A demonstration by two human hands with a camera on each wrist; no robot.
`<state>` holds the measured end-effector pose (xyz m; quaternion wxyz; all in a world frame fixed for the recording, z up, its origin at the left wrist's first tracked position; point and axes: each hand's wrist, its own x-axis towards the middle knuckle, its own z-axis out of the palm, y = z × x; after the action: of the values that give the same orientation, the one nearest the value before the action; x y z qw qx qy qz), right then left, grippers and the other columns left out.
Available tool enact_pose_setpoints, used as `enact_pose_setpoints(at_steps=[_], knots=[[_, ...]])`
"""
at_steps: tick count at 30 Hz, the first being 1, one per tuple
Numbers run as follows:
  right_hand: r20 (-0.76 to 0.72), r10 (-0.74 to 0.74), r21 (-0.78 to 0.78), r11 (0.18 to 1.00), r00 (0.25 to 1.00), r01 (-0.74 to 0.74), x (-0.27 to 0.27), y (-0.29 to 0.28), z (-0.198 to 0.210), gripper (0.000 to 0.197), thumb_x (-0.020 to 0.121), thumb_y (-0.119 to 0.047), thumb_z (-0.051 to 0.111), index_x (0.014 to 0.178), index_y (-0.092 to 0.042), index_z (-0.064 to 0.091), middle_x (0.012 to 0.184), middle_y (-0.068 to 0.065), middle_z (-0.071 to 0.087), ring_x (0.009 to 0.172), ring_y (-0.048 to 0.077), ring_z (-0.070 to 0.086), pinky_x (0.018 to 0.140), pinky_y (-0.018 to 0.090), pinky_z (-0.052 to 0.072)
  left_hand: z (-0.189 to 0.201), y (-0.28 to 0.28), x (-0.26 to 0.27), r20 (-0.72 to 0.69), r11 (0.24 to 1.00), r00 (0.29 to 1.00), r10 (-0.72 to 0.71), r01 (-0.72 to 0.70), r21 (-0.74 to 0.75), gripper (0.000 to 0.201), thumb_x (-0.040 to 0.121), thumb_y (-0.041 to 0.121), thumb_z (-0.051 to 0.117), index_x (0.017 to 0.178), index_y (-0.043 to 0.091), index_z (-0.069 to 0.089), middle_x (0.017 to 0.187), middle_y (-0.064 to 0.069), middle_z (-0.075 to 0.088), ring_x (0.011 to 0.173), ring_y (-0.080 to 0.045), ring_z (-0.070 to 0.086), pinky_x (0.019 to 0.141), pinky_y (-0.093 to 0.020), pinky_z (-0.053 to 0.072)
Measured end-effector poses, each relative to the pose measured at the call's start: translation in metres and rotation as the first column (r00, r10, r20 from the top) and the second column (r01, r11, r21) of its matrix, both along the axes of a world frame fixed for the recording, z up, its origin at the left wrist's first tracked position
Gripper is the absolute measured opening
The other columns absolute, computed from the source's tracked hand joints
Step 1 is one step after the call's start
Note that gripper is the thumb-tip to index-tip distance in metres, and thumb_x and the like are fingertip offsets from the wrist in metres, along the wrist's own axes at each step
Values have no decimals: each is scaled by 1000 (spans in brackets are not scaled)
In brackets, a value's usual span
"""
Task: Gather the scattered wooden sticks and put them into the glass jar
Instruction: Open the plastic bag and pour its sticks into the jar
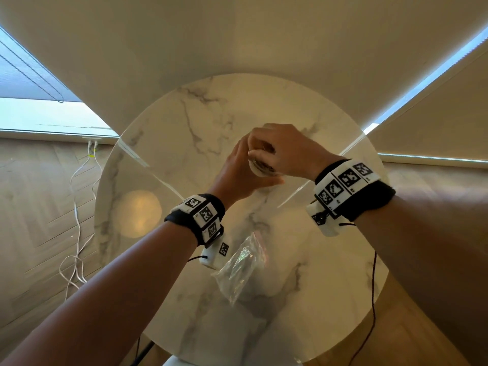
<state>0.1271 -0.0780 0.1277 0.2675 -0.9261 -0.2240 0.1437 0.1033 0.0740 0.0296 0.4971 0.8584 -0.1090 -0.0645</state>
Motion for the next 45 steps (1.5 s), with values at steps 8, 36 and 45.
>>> enact_pose_setpoints(at_steps=[8, 36, 45], knots=[[-80, 59, -224, 972, 995, -76, 0, -15, 2, 13, 87, -22, 76, 99, -20, 80, 97, 6, 73, 83, 23, 69, 80, 43, 59, -1, 1, 0, -26, 999, 1000, 15, -16, -38, 115, 58, 41, 100, 151, 22, 35, 142, 0, 54, 122, -13, 53, 96, -23, 47], [-252, 191, -324, 907, 949, -269, -1, -17, 10, 42, 109, -31, 39, 150, -25, 49, 152, -2, 51, 130, 24, 54, 110, 42, 42, -6, 2, 2, -15, 999, 1000, 2, -2, -33, 116, 60, 40, 100, 153, 19, 34, 145, 2, 53, 123, -3, 48, 92, 2, 34], [-97, 224, -547, 802, 970, -240, -32, -20, -1, 92, 95, -76, 2, 163, -13, 8, 171, 8, 7, 158, 16, 1, 122, 50, -21, -4, -1, -1, 29, 1000, 1000, 3, -4, 28, 96, 78, 32, 89, 153, 9, 33, 143, -6, 53, 123, -14, 55, 104, -30, 52]])
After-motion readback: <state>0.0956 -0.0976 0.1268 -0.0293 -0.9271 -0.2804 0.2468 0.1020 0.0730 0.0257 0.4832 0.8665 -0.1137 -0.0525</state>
